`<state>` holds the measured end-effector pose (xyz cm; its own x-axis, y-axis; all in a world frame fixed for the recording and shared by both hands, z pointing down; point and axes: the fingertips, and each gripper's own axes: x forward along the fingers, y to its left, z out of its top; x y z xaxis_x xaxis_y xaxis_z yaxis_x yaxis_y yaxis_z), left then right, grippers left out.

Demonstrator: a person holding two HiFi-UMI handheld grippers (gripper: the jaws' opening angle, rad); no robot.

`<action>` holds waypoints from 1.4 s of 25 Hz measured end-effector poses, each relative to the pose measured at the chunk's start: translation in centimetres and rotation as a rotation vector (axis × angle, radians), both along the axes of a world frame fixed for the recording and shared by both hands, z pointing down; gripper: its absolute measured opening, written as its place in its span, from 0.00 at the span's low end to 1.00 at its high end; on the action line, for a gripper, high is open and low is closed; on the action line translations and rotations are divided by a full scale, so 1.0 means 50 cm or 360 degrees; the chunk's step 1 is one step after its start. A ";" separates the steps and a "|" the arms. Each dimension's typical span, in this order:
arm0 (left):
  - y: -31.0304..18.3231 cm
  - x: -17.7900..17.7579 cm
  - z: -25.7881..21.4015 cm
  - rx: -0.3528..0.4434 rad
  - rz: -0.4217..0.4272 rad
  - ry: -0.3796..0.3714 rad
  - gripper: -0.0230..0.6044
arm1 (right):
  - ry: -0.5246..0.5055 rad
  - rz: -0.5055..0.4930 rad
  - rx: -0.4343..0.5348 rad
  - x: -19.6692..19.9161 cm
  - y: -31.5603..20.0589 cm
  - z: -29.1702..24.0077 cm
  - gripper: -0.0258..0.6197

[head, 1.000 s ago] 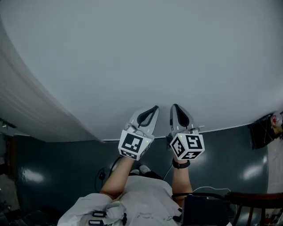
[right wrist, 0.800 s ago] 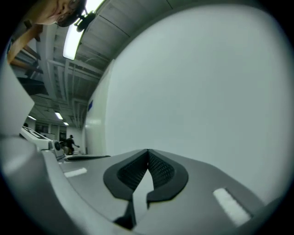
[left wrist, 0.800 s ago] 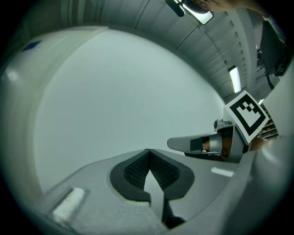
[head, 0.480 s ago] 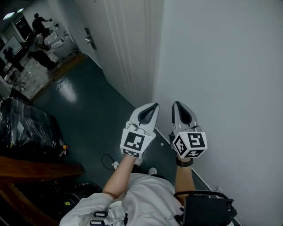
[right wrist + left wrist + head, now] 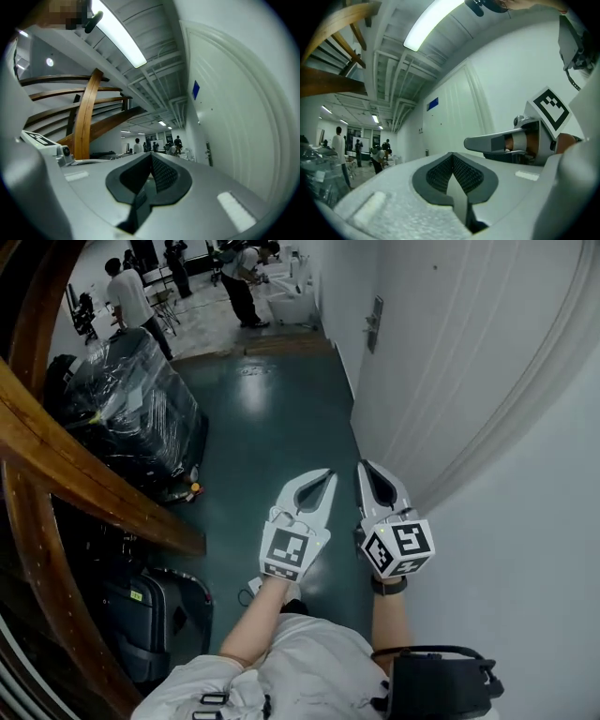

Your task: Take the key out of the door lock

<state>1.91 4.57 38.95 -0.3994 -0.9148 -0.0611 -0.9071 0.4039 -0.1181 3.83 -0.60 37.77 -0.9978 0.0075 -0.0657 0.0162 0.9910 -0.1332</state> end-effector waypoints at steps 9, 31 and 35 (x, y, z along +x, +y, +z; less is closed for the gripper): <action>0.139 -0.240 0.029 0.0029 -0.0158 0.0156 0.04 | 0.0003 -0.0339 0.0035 -0.280 0.176 -0.011 0.05; 0.094 -0.791 -0.003 0.0086 -0.0566 0.0053 0.04 | -0.0013 -0.0650 -0.0005 -0.838 0.096 -0.014 0.05; 0.047 -0.855 -0.017 0.0106 -0.0578 0.0001 0.04 | -0.0009 -0.0664 -0.0058 -0.916 0.040 -0.007 0.05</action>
